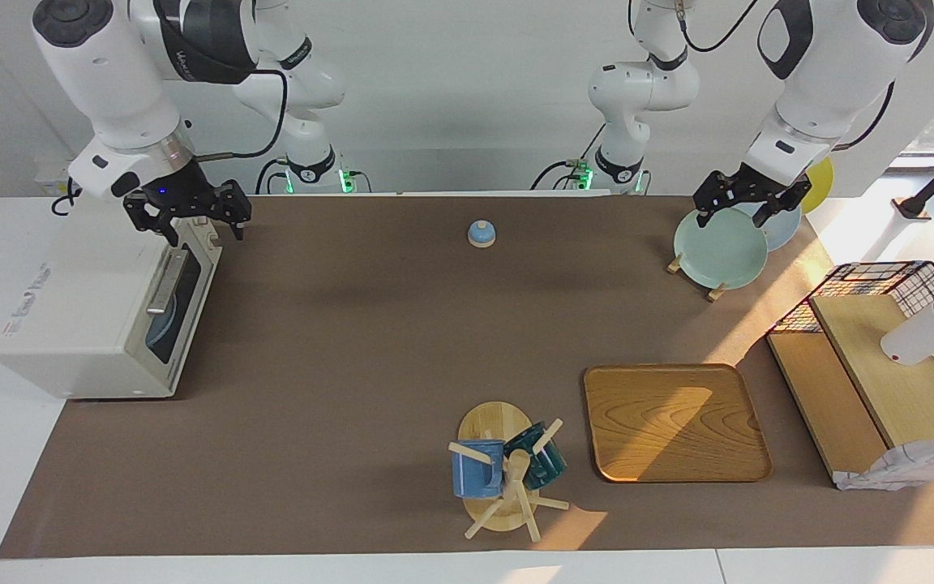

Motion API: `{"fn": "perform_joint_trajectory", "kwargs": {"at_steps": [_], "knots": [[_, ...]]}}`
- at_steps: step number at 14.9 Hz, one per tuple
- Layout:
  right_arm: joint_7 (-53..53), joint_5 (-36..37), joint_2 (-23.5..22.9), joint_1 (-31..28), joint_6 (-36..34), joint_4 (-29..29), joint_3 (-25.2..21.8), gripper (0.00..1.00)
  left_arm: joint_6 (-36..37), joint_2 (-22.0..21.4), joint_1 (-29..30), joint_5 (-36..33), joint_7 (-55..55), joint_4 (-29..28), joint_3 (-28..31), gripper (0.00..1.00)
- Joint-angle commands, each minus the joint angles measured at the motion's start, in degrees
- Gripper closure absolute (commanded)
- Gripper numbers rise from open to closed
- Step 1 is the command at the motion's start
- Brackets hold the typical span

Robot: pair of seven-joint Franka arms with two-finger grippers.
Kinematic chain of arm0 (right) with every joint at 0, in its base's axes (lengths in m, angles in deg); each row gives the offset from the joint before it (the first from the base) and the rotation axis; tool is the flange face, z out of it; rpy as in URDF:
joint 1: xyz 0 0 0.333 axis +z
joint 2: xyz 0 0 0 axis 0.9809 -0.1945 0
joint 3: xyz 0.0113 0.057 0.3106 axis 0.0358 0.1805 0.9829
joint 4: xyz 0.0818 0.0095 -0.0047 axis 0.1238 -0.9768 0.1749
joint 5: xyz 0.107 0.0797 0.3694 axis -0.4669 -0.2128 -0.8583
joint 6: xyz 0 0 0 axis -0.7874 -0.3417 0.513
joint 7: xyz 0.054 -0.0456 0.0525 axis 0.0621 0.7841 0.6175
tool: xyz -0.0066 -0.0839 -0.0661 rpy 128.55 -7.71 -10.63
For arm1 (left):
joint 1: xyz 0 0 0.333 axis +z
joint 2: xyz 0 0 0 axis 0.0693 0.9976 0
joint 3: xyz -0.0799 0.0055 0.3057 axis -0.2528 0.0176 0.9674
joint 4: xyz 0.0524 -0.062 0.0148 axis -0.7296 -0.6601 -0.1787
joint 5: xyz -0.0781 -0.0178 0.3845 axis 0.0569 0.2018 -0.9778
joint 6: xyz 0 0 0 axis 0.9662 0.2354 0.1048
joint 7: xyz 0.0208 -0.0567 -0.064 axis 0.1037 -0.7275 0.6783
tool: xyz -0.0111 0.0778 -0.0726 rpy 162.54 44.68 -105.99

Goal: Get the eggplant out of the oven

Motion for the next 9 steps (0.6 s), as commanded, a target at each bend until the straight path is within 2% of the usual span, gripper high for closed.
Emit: {"fn": "perform_joint_trajectory", "kwargs": {"at_steps": [1, 9], "knots": [[-0.7, -1.5, 0.3, -0.7, 0.6, -0.4, 0.3, 0.00, 0.6, -1.0, 0.6, 0.3, -0.4, -0.3, -0.2, 0.00], [-0.2, -1.4, 1.2, -0.2, -0.5, -0.9, 0.3, 0.00, 0.7, -1.0, 0.6, 0.3, -0.4, -0.3, -0.2, 0.00]]}}
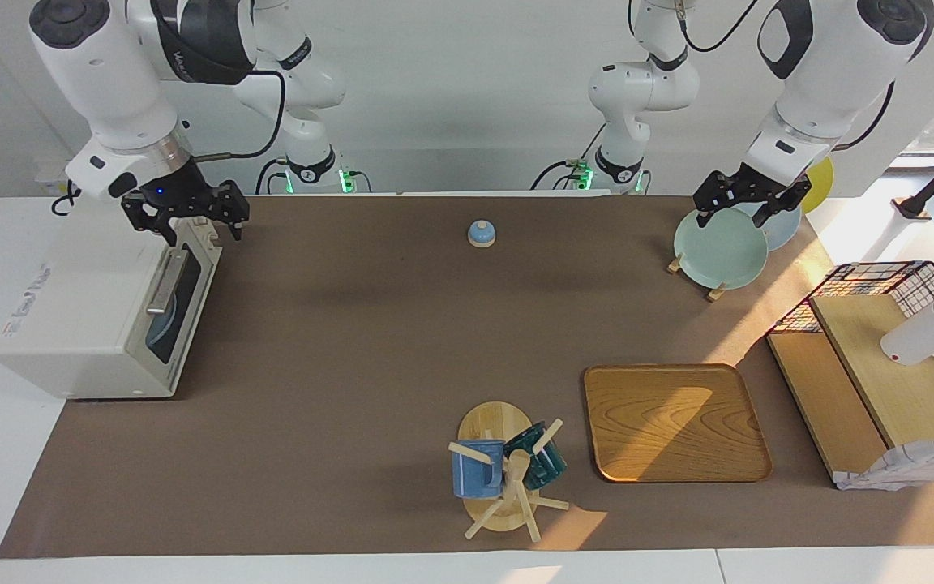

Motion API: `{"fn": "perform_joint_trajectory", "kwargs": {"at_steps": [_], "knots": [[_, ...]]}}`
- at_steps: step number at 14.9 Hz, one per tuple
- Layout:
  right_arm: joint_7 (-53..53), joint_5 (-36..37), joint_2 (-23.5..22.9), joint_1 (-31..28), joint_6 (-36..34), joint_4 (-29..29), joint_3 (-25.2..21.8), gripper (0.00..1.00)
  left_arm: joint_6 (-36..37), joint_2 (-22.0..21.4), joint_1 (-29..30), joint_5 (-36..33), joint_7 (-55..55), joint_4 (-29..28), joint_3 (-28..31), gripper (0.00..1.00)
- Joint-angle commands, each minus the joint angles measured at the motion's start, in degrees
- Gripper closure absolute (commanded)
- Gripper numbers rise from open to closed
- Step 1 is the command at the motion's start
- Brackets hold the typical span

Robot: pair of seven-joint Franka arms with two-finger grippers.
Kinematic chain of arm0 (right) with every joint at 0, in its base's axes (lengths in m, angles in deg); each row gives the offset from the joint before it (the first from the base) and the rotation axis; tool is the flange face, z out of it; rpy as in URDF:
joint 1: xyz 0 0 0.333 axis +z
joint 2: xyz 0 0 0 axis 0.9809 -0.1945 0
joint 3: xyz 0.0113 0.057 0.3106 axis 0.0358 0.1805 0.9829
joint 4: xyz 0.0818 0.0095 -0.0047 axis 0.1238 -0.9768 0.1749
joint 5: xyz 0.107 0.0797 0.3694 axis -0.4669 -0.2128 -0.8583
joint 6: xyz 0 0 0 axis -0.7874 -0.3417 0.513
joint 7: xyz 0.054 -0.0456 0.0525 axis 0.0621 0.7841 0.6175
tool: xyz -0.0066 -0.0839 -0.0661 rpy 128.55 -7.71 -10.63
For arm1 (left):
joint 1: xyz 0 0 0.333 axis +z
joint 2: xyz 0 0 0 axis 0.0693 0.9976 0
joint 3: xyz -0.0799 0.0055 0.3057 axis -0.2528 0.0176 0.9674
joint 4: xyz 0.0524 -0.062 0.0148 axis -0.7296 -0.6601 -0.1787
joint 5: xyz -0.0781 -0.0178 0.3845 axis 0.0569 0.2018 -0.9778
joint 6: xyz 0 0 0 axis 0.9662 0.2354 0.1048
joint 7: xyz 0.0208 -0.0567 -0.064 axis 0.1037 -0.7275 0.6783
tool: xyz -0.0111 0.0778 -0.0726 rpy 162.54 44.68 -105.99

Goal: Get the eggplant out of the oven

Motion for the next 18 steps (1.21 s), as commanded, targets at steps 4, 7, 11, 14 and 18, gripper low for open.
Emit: {"fn": "perform_joint_trajectory", "kwargs": {"at_steps": [4, 7, 11, 14, 18], "knots": [[3.6, -1.5, 2.5, -0.5, 6.8, -6.0, 0.2, 1.00, 0.7, -1.0, 0.6, 0.3, -0.4, -0.3, -0.2, 0.00], [3.3, 0.6, 2.6, -1.5, 12.9, -11.8, 0.0, 1.00, 0.7, -1.0, 0.6, 0.3, -0.4, -0.3, -0.2, 0.00], [3.3, 8.1, 0.6, -3.3, 17.7, -14.4, 0.0, 1.00, 0.7, -1.0, 0.6, 0.3, -0.4, -0.3, -0.2, 0.00], [3.1, 11.1, 0.3, -4.3, 17.8, -15.3, 0.1, 1.00, 0.7, -1.0, 0.6, 0.3, -0.4, -0.3, -0.2, 0.00], [3.7, 13.0, 0.9, -6.7, 21.7, -19.6, 0.1, 1.00, 0.7, -1.0, 0.6, 0.3, -0.4, -0.3, -0.2, 0.00]]}}
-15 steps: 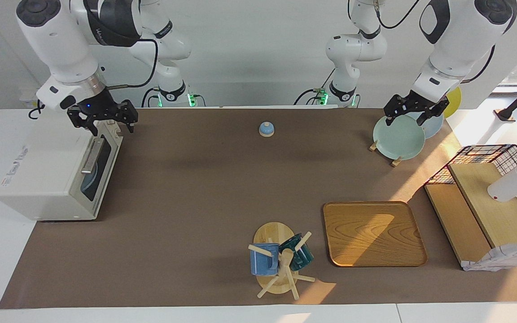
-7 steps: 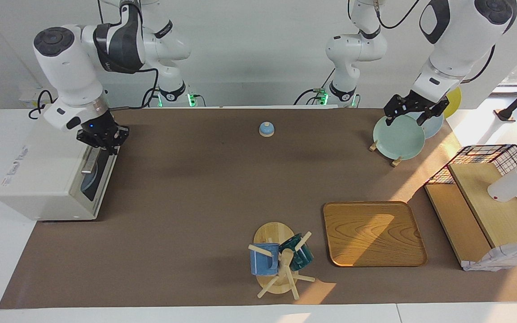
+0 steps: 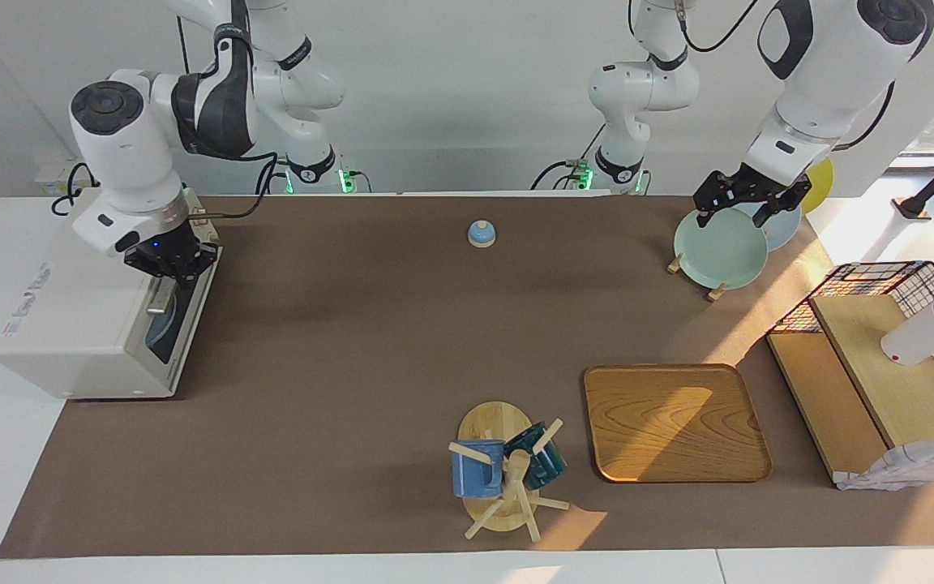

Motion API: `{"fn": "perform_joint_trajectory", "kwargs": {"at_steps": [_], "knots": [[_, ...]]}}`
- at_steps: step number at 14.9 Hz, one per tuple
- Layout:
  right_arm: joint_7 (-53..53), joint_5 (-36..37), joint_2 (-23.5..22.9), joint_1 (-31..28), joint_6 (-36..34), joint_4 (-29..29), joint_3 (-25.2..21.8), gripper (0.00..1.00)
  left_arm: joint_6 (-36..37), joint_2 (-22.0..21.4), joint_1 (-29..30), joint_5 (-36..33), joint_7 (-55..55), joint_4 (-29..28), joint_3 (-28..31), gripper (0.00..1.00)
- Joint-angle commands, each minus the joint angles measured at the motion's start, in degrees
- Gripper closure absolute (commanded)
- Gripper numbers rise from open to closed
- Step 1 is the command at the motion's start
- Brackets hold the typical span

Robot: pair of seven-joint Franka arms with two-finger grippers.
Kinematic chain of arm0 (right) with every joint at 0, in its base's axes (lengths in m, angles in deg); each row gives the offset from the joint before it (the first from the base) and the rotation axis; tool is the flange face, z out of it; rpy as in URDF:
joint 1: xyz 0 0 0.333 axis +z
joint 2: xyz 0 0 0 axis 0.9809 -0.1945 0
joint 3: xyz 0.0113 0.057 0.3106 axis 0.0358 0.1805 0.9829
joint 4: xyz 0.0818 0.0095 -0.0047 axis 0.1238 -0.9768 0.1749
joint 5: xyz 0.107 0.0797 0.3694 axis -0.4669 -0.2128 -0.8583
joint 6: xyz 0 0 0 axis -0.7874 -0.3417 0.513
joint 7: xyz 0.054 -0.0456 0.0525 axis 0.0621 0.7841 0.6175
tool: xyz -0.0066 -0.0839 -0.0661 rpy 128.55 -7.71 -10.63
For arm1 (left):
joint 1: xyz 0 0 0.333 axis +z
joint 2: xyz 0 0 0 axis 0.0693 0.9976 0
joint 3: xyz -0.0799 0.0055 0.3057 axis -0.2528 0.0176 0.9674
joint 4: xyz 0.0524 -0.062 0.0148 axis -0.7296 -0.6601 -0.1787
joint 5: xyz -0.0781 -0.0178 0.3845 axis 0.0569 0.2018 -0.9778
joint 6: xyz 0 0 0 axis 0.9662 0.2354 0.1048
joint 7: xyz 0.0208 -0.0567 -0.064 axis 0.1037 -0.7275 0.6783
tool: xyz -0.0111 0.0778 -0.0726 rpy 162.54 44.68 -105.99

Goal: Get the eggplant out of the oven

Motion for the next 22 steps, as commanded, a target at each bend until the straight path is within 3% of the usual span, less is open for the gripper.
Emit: {"fn": "perform_joint_trajectory", "kwargs": {"at_steps": [1, 10, 15, 19, 22], "knots": [[2.2, 1.4, 1.4, -2.5, 2.7, -4.0, 0.6, 1.00, 0.7, -1.0, 0.6, 0.3, -0.4, -0.3, -0.2, 0.00], [5.0, 3.9, 3.2, -2.8, 1.8, -7.8, 0.7, 1.00, 0.7, -1.0, 0.6, 0.3, -0.4, -0.3, -0.2, 0.00], [3.1, 2.8, 1.6, -1.8, 11.3, -11.1, 1.0, 1.00, 0.7, -1.0, 0.6, 0.3, -0.4, -0.3, -0.2, 0.00], [-3.4, -2.3, -0.6, 2.7, 13.5, -11.5, 1.2, 1.00, 0.7, -1.0, 0.6, 0.3, -0.4, -0.3, -0.2, 0.00], [-5.4, -2.3, -2.4, 4.3, 19.6, -13.6, 1.2, 1.00, 0.6, -1.0, 0.6, 0.3, -0.4, -0.3, -0.2, 0.00]]}}
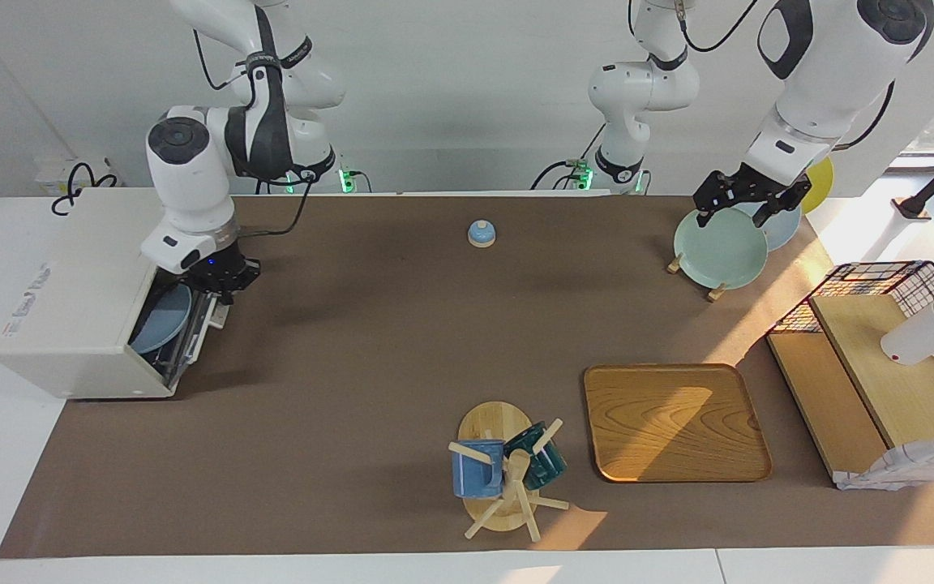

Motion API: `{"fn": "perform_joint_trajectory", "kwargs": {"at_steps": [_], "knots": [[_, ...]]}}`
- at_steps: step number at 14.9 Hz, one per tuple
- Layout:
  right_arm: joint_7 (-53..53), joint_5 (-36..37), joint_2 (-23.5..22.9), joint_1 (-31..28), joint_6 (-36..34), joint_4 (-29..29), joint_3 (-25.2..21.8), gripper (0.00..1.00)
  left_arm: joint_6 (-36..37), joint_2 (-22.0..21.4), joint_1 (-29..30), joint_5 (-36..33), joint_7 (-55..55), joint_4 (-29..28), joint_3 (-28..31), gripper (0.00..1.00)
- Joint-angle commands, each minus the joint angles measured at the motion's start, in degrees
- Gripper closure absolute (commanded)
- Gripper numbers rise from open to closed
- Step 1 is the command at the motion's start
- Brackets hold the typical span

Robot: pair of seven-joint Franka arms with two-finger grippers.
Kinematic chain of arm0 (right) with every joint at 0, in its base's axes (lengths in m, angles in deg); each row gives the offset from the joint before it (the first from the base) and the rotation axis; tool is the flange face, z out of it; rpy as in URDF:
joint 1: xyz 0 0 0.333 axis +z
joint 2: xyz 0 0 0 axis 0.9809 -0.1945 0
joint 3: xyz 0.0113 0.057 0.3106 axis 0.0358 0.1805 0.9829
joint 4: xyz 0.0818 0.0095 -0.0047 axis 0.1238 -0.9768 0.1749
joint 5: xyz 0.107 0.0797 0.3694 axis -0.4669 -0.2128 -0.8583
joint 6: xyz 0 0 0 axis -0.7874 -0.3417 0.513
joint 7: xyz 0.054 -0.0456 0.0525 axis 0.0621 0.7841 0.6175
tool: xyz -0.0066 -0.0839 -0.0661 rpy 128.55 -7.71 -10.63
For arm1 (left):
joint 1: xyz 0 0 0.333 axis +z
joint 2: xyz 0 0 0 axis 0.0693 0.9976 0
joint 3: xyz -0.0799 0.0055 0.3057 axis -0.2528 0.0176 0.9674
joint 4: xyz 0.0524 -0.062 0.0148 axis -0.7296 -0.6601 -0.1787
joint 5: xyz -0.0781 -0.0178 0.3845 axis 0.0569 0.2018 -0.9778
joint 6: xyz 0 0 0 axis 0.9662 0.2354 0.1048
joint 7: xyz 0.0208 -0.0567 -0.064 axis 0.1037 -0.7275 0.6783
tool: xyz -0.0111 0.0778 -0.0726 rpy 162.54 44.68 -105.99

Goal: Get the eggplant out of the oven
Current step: 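Pull the toaster oven door open with the right gripper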

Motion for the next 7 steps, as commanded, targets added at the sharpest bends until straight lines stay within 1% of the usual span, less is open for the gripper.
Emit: {"fn": "perform_joint_trajectory", "kwargs": {"at_steps": [1, 4, 7], "knots": [[-0.6, 0.3, -2.0, -0.8, 7.6, -2.8, -0.4, 1.00, 0.7, -1.0, 0.6, 0.3, -0.4, -0.3, -0.2, 0.00], [-2.9, 0.3, -2.8, -0.8, 11.1, -4.8, -0.4, 1.00, 0.6, -1.0, 0.6, 0.3, -0.4, -0.3, -0.2, 0.00], [-7.2, 0.3, -6.1, 0.0, 13.4, -5.1, -0.4, 1.00, 0.7, -1.0, 0.6, 0.3, -0.4, -0.3, -0.2, 0.00]]}}
